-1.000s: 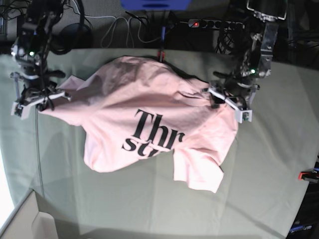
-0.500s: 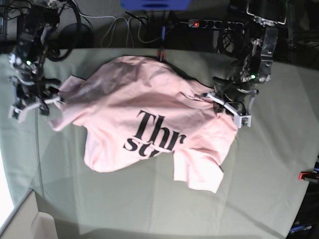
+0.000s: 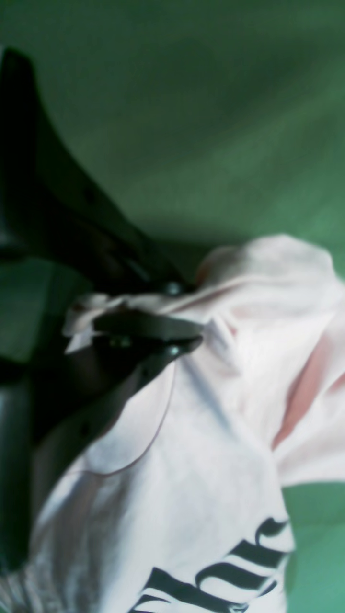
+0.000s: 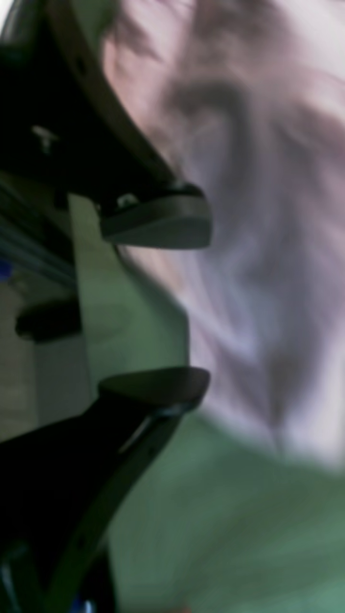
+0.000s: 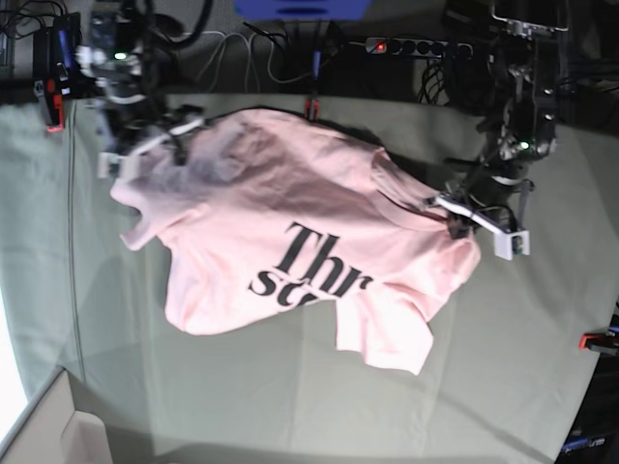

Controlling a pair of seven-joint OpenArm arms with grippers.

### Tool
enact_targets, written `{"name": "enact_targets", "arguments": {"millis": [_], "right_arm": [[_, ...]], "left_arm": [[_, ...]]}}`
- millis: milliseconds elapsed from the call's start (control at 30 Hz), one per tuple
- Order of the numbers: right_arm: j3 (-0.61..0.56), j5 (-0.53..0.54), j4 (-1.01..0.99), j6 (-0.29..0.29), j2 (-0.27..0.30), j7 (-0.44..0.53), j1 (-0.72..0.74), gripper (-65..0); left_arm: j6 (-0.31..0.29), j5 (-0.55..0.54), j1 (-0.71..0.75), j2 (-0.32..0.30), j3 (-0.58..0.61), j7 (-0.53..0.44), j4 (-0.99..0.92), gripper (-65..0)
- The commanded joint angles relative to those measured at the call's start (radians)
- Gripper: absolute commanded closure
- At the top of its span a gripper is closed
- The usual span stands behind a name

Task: Layout the t-shirt on the table in an organized manner, then fold the t-shirt properly
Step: 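Lift the shirt with both grippers and swing it across the table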

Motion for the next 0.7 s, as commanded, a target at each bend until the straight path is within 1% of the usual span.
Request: {"name": "enact_targets", "arguments": {"millis": [0,133,300,400,500,533,567,600,633,667], "right_arm": [[0.000,-0.004,-0.003,0.003,0.002,0.016,-0.003,-39.2],[-0.056,-0.004,-0.100,0.000,0.001,0.018,-0.002,-39.2],[-0.059,-0.004,-0.198,-0.002,0.002,0.019,0.030,-39.2],[-0.067,-0.004,-0.209,-0.002,0.001,0.019,0.034,-39.0],[-0.078,-0.004,-0.210,-0.002,-0.022,0.019,0.050,-38.4],[-0.082,-0.004,-0.210,0.000,-0.025,0.019,0.053,-37.1],[-0.090,-0.004,-0.210,0.000,-0.025,0.019,0.055,-34.4],[-0.101,-0.004,-0.210,0.000,-0.025,0.019,0.052,-29.9],[-0.115,-0.004,-0.210,0.001,-0.027,0.018,0.050,-23.7],[-0.128,-0.004,-0.207,0.001,-0.024,0.018,0.050,-15.8]], "left_arm": [[-0.004,-0.001,-0.008,-0.007,-0.009,-0.022,0.016,-0.2],[-0.004,-0.001,-0.006,-0.010,-0.009,-0.022,0.016,-0.2],[-0.004,-0.001,0.008,-0.009,-0.009,-0.022,0.016,-0.2],[-0.004,-0.001,0.020,-0.009,-0.009,-0.022,0.016,-0.2],[-0.004,-0.001,0.022,-0.007,-0.009,-0.022,0.014,-0.2],[-0.004,-0.001,0.022,-0.009,-0.009,-0.022,0.014,-0.2],[-0.004,-0.001,0.022,-0.009,-0.009,-0.022,0.017,-0.2],[-0.004,-0.001,0.022,-0.010,-0.009,-0.022,0.022,-0.2],[-0.004,-0.001,0.023,-0.010,-0.009,-0.022,0.023,-0.2],[-0.004,-0.001,0.023,-0.012,-0.009,-0.022,0.023,-0.2]]}}
